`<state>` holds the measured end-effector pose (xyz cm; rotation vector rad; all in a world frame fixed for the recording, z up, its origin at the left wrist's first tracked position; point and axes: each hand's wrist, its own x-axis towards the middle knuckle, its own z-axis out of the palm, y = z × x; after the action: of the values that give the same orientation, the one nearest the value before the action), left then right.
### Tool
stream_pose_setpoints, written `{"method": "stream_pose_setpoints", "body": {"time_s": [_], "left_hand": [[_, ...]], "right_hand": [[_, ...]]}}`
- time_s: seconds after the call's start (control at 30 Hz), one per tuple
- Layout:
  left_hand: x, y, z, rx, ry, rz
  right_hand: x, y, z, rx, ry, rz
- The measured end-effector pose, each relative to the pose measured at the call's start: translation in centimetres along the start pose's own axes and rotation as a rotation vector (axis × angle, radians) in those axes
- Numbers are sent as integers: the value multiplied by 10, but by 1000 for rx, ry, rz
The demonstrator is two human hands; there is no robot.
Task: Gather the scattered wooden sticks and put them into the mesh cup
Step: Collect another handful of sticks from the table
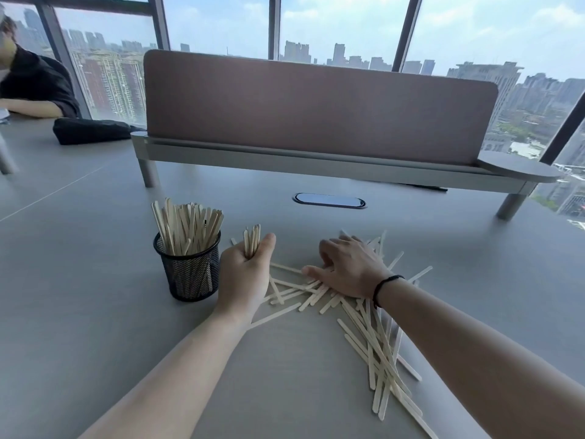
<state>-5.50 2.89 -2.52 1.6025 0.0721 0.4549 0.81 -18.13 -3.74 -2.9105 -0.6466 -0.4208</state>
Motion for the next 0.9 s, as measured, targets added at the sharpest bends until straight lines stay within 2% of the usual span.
{"method": "stream_pose_setpoints", "body": {"time_s": [0.37,0.6,0.9], "left_hand": [[-1,0,-1,-47,-13,-39],[1,2,-1,-79,-30,-62],[1,1,-1,-91,-37,-38]], "right_hand": [[-5,-2,-4,-2,-17,-15],[-7,-7,-9,-30,43,35],[-4,-10,-23,112,144,129]]}}
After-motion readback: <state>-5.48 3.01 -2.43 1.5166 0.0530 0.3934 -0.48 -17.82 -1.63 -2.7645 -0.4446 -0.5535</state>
